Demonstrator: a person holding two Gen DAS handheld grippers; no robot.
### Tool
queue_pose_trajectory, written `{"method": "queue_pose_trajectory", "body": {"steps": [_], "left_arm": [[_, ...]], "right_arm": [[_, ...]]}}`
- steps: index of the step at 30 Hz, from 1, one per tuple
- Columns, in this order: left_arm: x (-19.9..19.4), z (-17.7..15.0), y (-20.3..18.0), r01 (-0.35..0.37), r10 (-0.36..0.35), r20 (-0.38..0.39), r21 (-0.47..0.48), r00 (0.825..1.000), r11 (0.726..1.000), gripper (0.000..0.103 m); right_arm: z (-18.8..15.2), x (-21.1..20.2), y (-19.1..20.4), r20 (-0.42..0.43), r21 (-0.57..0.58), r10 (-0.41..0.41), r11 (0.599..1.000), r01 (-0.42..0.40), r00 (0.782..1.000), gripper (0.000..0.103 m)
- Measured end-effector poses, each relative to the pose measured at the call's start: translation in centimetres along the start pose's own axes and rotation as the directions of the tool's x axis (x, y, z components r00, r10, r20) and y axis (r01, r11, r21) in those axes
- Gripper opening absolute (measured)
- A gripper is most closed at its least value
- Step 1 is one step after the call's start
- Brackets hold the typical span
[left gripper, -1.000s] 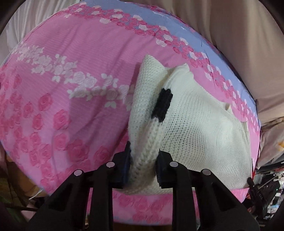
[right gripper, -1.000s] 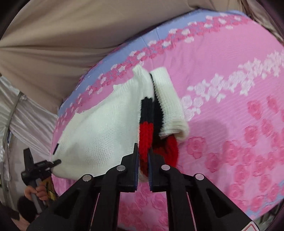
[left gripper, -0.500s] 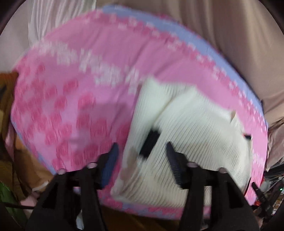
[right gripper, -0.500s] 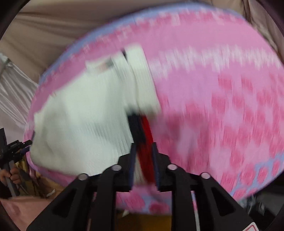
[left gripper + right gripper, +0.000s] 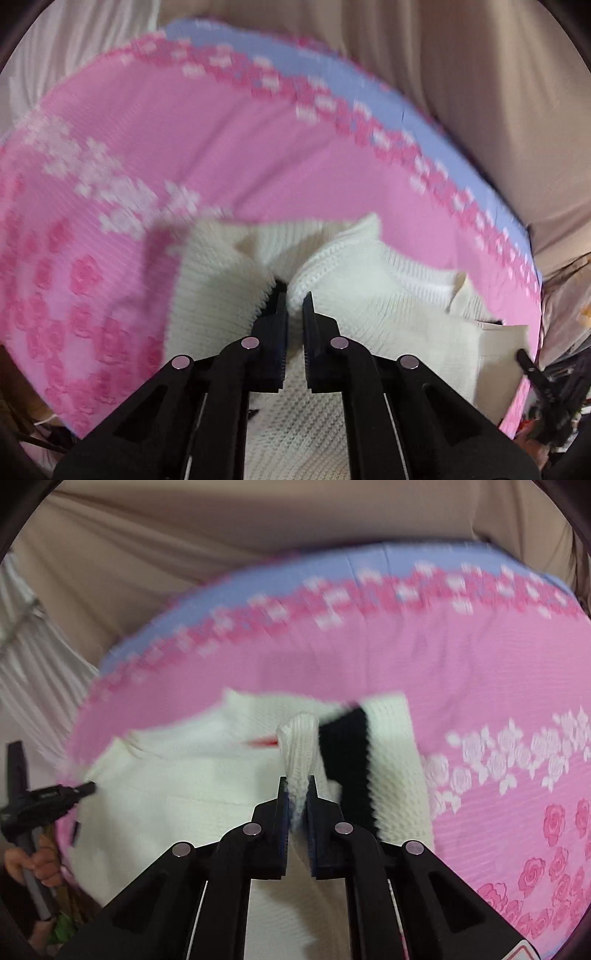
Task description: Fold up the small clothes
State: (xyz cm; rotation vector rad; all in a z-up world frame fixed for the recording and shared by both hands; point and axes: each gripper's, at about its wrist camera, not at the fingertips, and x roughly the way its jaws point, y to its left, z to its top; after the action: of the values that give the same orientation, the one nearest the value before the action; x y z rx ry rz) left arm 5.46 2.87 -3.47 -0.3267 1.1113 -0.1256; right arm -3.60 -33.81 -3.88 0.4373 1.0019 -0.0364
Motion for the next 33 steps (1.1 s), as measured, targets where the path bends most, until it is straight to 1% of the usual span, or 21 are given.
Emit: {"method": "queue_pose_trajectory", "body": {"steps": [2, 4, 6, 7, 9, 10, 12, 13, 14, 16, 18, 20, 21, 22, 23, 24, 25, 26, 27, 30, 33], "left_arm": [[-1.1, 0.5, 0.9, -0.005, 0.007, 0.032, -0.042, 0.999, 0.999, 0.006], [0.1, 1.0, 1.8, -0.052, 0.053, 0.006, -0.064, 0.999, 0.997, 0.006], [2.8, 0.8, 2.5, -0.105, 0.101, -0.054, -0.065, 0.993, 0.992, 0.008], [4.4, 0.3, 2.8, -0.124, 0.117, -0.102, -0.068, 0.988, 0.990, 0.010], [4.5, -0.5, 3.2, -0.118, 0.106, -0.113, -0.105, 0.988, 0.987, 0.014], [3.3, -1.1, 3.4, -0.100, 0.089, -0.088, -0.125, 0.992, 0.987, 0.021], [1.0, -2.0, 4.3, -0.102, 0.098, -0.036, -0.160, 0.995, 0.982, 0.073], [-0.6, -2.7, 5.0, -0.118, 0.121, 0.009, -0.182, 0.993, 0.976, 0.079], [-1.2, -3.0, 5.5, -0.119, 0.126, 0.026, -0.188, 0.992, 0.975, 0.081], [-0.9, -3.9, 6.9, -0.125, 0.126, -0.008, -0.205, 0.992, 0.971, 0.085], [0.9, -4.7, 7.9, -0.121, 0.102, -0.087, -0.238, 0.991, 0.964, 0.085], [2.9, -5.2, 7.9, -0.092, 0.048, -0.164, -0.279, 0.985, 0.956, 0.086], [3.0, -5.4, 7.6, -0.096, 0.059, -0.144, -0.269, 0.988, 0.958, 0.089], [3.0, -5.3, 6.9, -0.085, 0.058, -0.120, -0.237, 0.991, 0.968, 0.087], [3.2, -5.1, 6.1, -0.072, 0.048, -0.121, -0.200, 0.991, 0.977, 0.075], [3.2, -4.8, 5.4, -0.081, 0.061, -0.123, -0.164, 0.990, 0.983, 0.044], [3.4, -4.1, 4.6, -0.053, 0.035, -0.140, -0.131, 0.990, 0.990, 0.029], [3.3, -3.6, 4.1, -0.018, -0.002, -0.153, -0.131, 0.988, 0.991, 0.026], [2.6, -3.0, 3.8, 0.007, -0.026, -0.136, -0.140, 0.990, 0.990, 0.025], [-0.9, -1.7, 1.8, 0.092, -0.097, -0.062, -0.076, 0.993, 0.993, 0.024], [-2.6, -1.9, 0.3, 0.122, -0.123, -0.063, -0.018, 0.990, 0.992, 0.024]], "right_arm": [[1.7, -3.0, 1.1, 0.089, -0.040, 0.011, 0.999, -0.007, 0.996, 0.007], [3.8, -3.6, 1.3, 0.126, -0.052, 0.016, 0.999, -0.009, 0.992, 0.007], [5.5, -0.7, 0.0, 0.072, -0.033, -0.015, 0.999, 0.017, 0.997, 0.009], [5.6, 1.9, -0.9, 0.009, -0.028, -0.038, 0.999, 0.039, 0.999, 0.011], [4.7, 6.3, -3.4, -0.126, 0.021, -0.094, 0.995, 0.098, 0.988, 0.014], [4.1, 7.1, -4.3, -0.164, 0.063, -0.087, 0.993, 0.098, 0.983, 0.014], [3.1, 4.6, -5.4, -0.083, 0.166, -0.023, 0.985, 0.036, 0.996, 0.021], [2.6, 3.1, -5.7, -0.049, 0.186, -0.039, 0.981, 0.047, 0.998, 0.048], [1.8, 1.5, -6.0, -0.018, 0.196, -0.065, 0.978, 0.068, 0.998, 0.069], [0.1, -0.3, -6.3, 0.004, 0.188, -0.064, 0.980, 0.062, 0.998, 0.071], [-1.6, 0.5, -6.7, -0.088, 0.175, -0.051, 0.982, 0.066, 0.995, 0.071], [-3.0, 1.6, -6.8, -0.134, 0.193, -0.011, 0.980, 0.037, 0.991, 0.071], [-3.3, 2.1, -6.6, -0.147, 0.213, 0.010, 0.977, 0.022, 0.989, 0.072], [-3.6, 2.6, -6.3, -0.148, 0.230, 0.018, 0.973, 0.017, 0.989, 0.072], [-3.6, 2.8, -5.7, -0.131, 0.225, 0.013, 0.974, 0.017, 0.991, 0.069], [-3.7, 2.9, -5.0, -0.121, 0.216, 0.006, 0.976, 0.020, 0.993, 0.059], [-3.5, 2.9, -4.6, -0.116, 0.217, 0.011, 0.976, 0.015, 0.993, 0.022], [-3.1, 2.5, -4.6, -0.109, 0.244, 0.039, 0.970, -0.011, 0.993, 0.021], [-2.5, 1.5, -4.6, -0.072, 0.265, 0.057, 0.964, -0.036, 0.996, 0.020], [-1.0, -3.6, -3.6, 0.025, 0.244, 0.067, 0.967, -0.071, 0.997, 0.018], [-1.9, -8.1, -2.3, 0.073, 0.168, 0.014, 0.985, -0.026, 0.997, 0.017]]}}
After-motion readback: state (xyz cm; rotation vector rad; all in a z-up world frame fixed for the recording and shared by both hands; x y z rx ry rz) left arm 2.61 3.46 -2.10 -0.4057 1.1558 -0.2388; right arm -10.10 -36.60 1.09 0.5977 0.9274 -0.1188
